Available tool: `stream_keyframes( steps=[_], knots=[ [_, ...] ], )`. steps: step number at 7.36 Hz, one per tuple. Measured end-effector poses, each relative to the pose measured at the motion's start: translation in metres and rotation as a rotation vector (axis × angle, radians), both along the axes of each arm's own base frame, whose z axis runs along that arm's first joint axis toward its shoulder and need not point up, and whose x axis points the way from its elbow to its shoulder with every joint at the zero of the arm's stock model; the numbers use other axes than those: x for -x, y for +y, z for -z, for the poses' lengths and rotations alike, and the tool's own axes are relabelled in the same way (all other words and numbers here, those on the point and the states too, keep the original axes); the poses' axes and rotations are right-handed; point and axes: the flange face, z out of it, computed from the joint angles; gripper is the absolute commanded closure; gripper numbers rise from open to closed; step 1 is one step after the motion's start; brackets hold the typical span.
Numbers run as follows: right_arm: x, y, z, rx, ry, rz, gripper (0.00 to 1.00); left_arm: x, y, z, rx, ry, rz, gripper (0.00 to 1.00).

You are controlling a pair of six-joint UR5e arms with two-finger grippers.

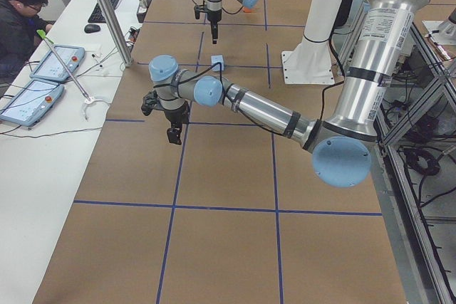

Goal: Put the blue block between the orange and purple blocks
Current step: 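Reach the right gripper to the light blue cube and grasp it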

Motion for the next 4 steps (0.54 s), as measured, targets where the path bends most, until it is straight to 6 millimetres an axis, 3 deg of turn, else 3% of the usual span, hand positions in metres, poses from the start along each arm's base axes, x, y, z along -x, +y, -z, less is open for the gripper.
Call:
stream_keyframes(
  steps=[1, 4],
  knots=[
    [0.014, 0.002, 0.003, -0.002, 0.012, 0.008, 0.0, 0.0, 0.0, 0.0, 0.001, 0.0, 0.002, 0.0],
    [0.051, 0.013, -0.023, -0.008, 0.088, 0.024, 0.0, 0.0, 0.0, 0.0, 0.002, 0.0, 0.003, 0.0]
  ],
)
